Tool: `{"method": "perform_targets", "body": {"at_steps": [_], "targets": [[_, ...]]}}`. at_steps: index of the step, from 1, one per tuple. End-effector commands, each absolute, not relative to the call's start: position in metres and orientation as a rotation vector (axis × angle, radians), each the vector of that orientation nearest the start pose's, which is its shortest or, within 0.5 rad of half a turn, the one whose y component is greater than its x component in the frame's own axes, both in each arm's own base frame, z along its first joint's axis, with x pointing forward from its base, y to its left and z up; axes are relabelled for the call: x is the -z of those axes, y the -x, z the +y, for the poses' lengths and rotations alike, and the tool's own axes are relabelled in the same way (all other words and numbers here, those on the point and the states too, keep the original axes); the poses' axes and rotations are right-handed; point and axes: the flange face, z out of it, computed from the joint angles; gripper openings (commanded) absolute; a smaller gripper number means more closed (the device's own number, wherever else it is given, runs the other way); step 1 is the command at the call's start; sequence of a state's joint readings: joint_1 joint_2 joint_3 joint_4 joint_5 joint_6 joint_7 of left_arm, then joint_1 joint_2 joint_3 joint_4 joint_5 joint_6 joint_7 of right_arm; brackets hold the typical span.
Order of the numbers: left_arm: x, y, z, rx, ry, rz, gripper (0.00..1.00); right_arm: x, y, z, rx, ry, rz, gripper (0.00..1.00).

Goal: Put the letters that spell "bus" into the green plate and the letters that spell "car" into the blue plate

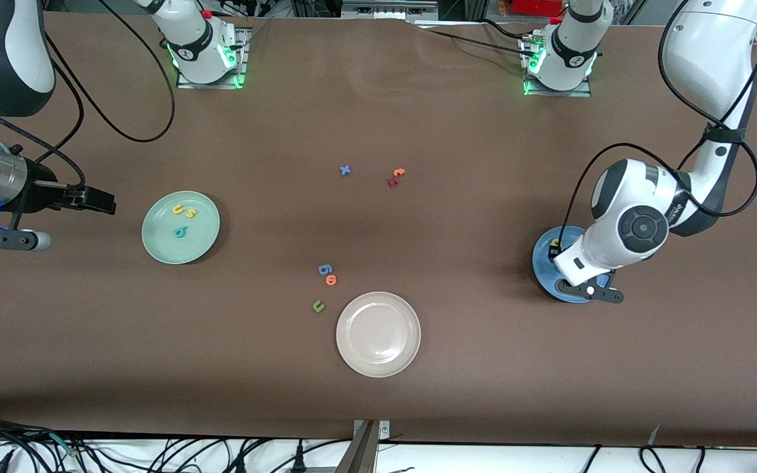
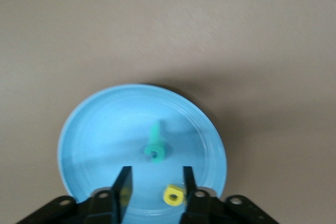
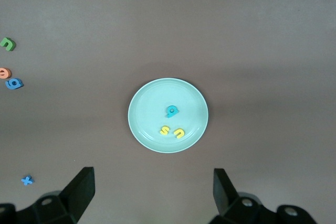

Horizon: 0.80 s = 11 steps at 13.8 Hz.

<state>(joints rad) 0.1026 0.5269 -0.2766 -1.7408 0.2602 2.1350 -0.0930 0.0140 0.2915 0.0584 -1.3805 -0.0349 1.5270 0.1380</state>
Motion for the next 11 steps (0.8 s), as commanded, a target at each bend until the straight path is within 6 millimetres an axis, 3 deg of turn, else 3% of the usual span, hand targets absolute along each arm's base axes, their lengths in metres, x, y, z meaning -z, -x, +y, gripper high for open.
{"method": "perform_targets", "body": {"at_steps": [1,3,7,10,11], "targets": [[-0.293,-0.660,-0.066,-0.103,3.021,0.320,1.00,-0.542,-0.623,0.034,-0.179,3.173,0.105,0.99],[-0.318,-0.664,-0.064,-0.084,3.018,0.302,1.00,-0.542,-0.624,0.036,-0.172,3.170,0.098,1.00],[-0.401,-0.653,-0.055,-0.142,2.971,0.250,1.00,-0.543,-0.625,0.034,-0.172,3.170,0.108,1.00],[-0.490,-0.628,-0.047,-0.213,2.938,0.180,1.00,-0.543,-0.625,0.033,-0.174,3.176,0.110,1.00],[-0.519,-0.622,-0.043,-0.245,3.003,0.126,1.00,-0.543,-0.625,0.033,-0.176,3.176,0.108,1.00]]}}
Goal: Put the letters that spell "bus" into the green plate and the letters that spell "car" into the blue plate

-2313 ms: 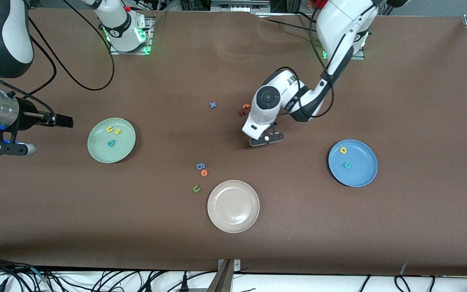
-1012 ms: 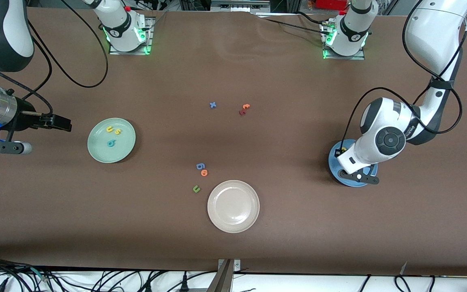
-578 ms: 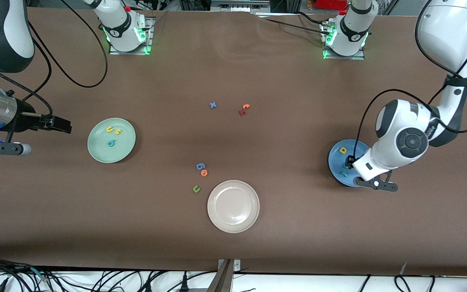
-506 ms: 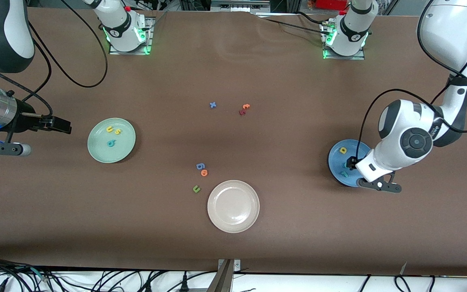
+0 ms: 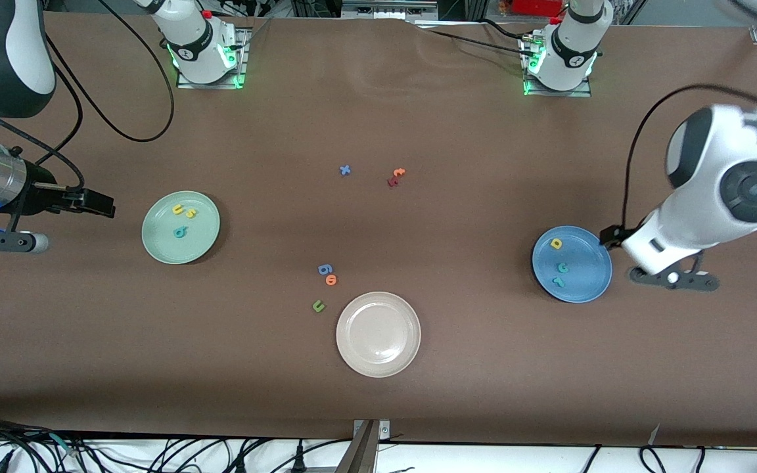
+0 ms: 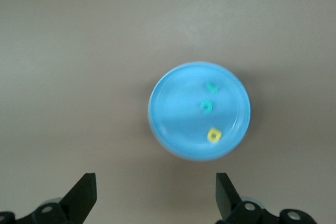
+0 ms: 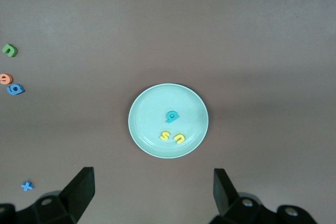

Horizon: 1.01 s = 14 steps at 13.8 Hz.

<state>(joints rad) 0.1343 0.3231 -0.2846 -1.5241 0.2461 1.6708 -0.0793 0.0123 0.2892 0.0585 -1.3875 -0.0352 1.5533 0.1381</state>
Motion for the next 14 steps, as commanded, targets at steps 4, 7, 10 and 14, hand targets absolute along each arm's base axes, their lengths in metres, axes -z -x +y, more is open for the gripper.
{"method": "perform_targets", "body": {"at_steps": [4,7,10,14], "targets": [[-0.574,-0.610,-0.014,-0.258,3.072,0.025,1.00,-0.544,-0.624,0.035,-0.178,3.179,0.103,1.00],[-0.582,-0.604,-0.017,-0.257,3.097,0.008,1.00,-0.544,-0.624,0.033,-0.181,3.176,0.115,1.00],[-0.582,-0.601,-0.016,-0.295,3.105,-0.003,1.00,-0.544,-0.624,0.033,-0.183,3.178,0.128,1.00],[-0.595,-0.583,-0.006,-0.240,3.137,-0.036,1.00,-0.543,-0.624,0.035,-0.185,3.178,0.123,1.00]]}}
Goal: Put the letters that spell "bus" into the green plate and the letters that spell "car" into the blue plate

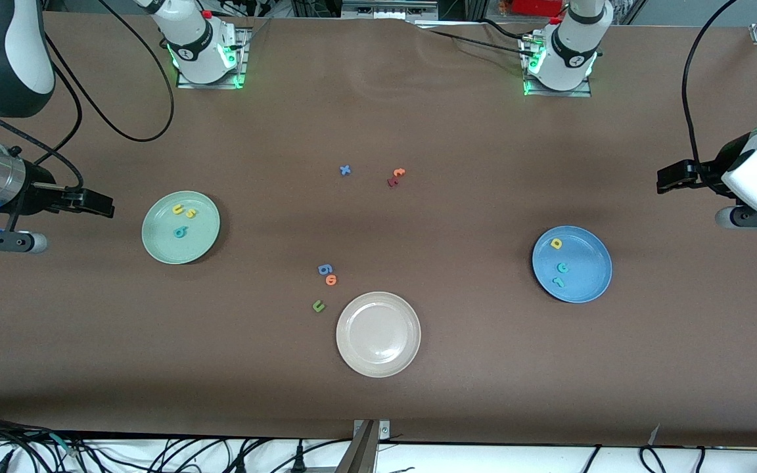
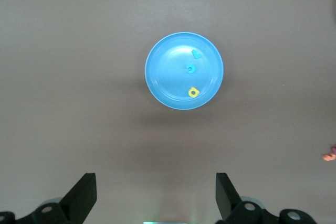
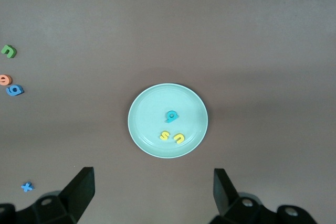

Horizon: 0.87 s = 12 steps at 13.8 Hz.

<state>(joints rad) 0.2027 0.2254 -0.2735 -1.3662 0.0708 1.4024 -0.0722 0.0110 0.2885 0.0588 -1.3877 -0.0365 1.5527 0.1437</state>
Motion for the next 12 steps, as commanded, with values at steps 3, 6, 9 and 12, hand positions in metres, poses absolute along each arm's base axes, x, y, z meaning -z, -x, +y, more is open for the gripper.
{"method": "perform_targets", "body": {"at_steps": [3,6,9,12], "targets": [[-0.595,-0.557,-0.010,-0.132,3.135,-0.041,1.00,-0.542,-0.624,0.035,-0.185,3.178,0.123,1.00],[-0.603,-0.547,0.004,-0.116,3.170,-0.003,1.00,-0.542,-0.624,0.034,-0.186,3.174,0.130,1.00],[-0.605,-0.543,0.001,-0.111,3.170,0.010,1.00,-0.541,-0.625,0.034,-0.191,3.171,0.130,1.00],[-0.598,-0.549,0.003,-0.143,3.167,0.009,1.00,-0.541,-0.625,0.034,-0.191,3.171,0.130,1.00]]}}
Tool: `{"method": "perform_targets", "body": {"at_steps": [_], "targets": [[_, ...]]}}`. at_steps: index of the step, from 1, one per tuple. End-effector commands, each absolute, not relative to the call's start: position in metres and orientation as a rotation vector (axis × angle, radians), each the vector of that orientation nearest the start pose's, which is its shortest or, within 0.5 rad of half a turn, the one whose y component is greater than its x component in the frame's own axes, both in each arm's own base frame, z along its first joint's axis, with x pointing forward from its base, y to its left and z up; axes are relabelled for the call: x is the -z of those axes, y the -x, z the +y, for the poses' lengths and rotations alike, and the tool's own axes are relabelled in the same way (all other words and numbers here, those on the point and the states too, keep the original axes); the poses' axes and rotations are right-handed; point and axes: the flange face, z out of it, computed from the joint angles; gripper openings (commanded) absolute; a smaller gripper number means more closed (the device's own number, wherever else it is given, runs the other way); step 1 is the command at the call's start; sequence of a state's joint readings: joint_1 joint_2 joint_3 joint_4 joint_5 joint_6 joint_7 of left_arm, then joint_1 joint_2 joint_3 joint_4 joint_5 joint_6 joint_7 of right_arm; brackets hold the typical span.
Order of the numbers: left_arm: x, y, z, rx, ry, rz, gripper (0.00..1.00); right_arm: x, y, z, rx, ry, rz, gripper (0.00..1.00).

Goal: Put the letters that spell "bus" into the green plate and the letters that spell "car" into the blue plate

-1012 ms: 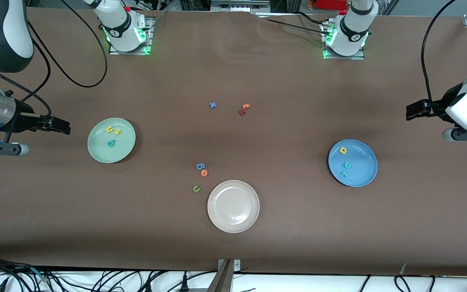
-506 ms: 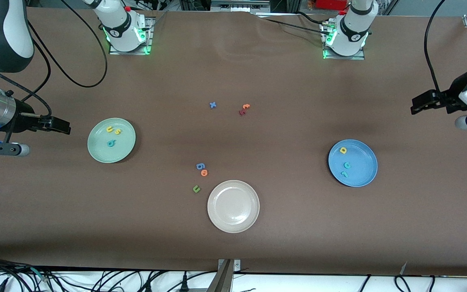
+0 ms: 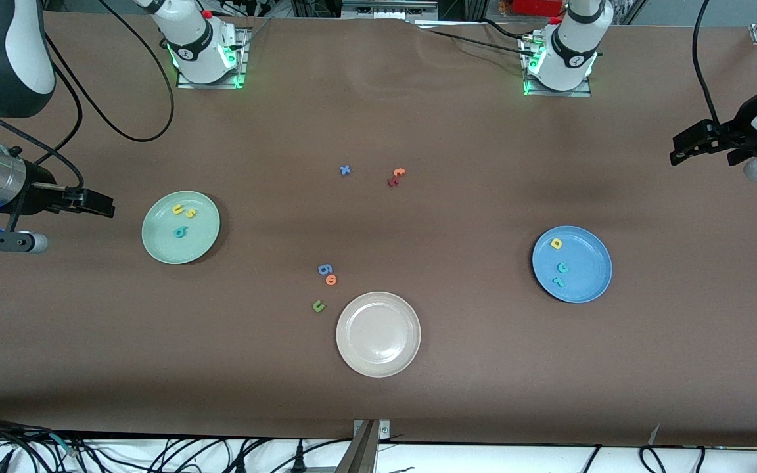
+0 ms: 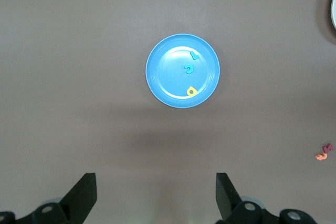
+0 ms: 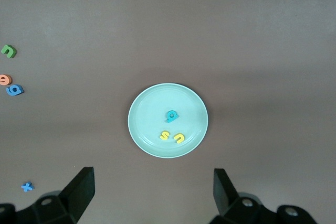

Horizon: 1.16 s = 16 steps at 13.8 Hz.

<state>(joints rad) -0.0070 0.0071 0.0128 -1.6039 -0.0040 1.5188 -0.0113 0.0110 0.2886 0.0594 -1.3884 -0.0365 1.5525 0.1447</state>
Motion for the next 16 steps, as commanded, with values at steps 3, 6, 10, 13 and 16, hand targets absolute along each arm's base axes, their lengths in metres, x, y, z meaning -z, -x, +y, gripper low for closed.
{"method": "perform_targets", "body": {"at_steps": [3,6,10,13,16], "targets": [[-0.5953,-0.5502,0.0020,-0.150,3.167,0.012,1.00,-0.5409,-0.6245,0.0343,-0.191,3.170,0.130,1.00],[-0.5911,-0.5522,-0.0023,-0.162,3.166,0.021,1.00,-0.5409,-0.6245,0.0341,-0.191,3.171,0.130,1.00],[-0.5891,-0.5540,0.0002,-0.167,3.166,0.016,1.00,-0.5409,-0.6245,0.0343,-0.191,3.170,0.128,1.00],[-0.5883,-0.5544,-0.0023,-0.170,3.165,0.021,1.00,-0.5399,-0.6248,0.0343,-0.194,3.170,0.121,1.00],[-0.5883,-0.5544,-0.0023,-0.170,3.165,0.021,1.00,-0.5399,-0.6248,0.0343,-0.194,3.170,0.120,1.00]]}}
